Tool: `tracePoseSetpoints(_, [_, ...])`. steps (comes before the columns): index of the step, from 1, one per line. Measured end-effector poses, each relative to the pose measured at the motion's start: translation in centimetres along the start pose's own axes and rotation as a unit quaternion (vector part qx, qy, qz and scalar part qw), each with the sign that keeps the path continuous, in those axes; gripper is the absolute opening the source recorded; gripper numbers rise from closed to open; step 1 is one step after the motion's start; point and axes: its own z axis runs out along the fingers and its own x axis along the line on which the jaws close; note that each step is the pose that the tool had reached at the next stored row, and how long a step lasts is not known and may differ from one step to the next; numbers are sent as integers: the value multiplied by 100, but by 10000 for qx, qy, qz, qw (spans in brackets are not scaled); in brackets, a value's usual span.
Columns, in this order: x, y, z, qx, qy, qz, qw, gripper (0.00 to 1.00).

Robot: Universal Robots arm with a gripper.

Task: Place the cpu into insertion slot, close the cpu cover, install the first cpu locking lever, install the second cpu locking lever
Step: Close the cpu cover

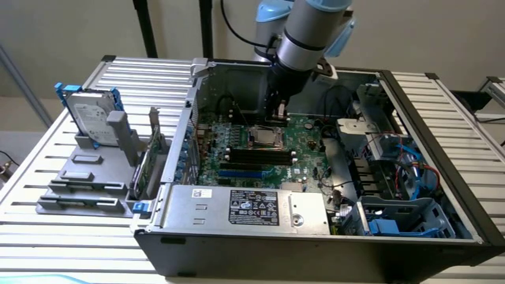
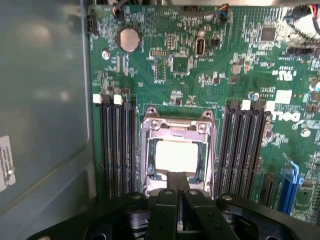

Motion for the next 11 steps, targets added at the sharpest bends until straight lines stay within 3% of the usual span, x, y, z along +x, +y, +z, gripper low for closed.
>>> tracePoseSetpoints(3, [-3,-24,15,130,-5,15,9999,11])
tracePoseSetpoints(5, [-6,-54,35,184,-11,22,9998,11])
tracePoseSetpoints(8, [-12,-125,82,217,-14,26,9998,11])
tracePoseSetpoints(11, [-17,-148,138,220,-18,27,9998,11])
